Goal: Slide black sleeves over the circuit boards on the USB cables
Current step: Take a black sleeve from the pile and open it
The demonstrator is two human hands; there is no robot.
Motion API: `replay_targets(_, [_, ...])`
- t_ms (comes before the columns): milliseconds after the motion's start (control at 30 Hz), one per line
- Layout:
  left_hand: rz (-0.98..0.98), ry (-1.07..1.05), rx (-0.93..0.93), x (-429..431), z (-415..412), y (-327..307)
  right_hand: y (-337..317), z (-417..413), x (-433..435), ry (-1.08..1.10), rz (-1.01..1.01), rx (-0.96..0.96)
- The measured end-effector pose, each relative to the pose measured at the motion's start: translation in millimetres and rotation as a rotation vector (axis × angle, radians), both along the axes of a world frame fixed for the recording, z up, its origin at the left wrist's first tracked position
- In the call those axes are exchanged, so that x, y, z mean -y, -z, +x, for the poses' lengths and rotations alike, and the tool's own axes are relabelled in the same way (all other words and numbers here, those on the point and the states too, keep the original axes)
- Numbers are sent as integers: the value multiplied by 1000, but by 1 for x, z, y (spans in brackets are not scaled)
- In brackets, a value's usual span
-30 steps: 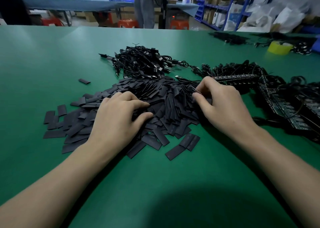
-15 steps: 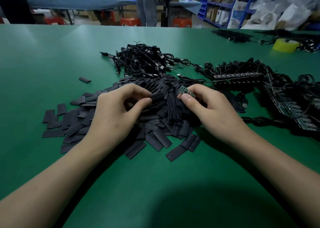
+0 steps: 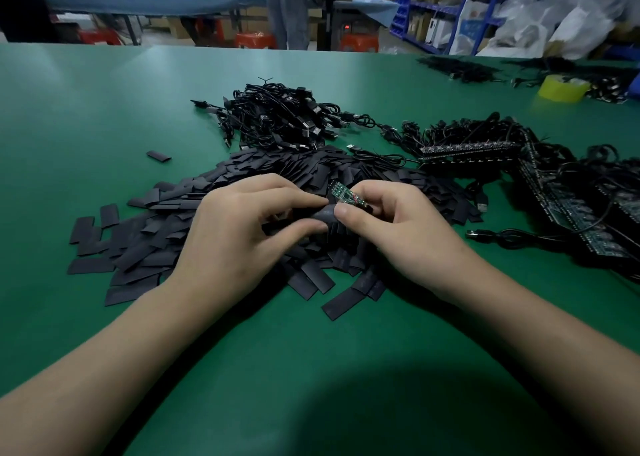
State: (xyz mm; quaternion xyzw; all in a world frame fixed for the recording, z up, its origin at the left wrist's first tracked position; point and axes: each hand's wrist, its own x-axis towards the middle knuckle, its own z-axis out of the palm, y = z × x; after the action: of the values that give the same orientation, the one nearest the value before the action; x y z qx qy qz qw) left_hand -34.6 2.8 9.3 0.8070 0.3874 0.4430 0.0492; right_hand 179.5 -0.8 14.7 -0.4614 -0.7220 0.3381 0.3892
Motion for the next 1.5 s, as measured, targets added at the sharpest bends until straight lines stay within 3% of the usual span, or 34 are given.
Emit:
replay_targets(133, [-23, -40, 92, -2, -5, -3, -2, 5, -2, -27, -66, -107])
replay_targets(267, [-87, -53, 142, -2, -7, -4, -3, 4, -1, -111, -99, -82])
replay_targets(600, [-90, -46, 122, -3, -7, -3, -4, 7, 0, -186, -187, -272])
replay_targets(900, [-84, -20, 125, -3, -7, -2, -5, 6, 2, -207, -217, -272])
replay_targets(1167, [-36, 85, -48, -5, -14, -3, -7, 11, 2, -237, -271, -176])
replay_targets(1500, [24, 166, -169, -6, -16, -7, -4, 19, -1, -264, -425, -261])
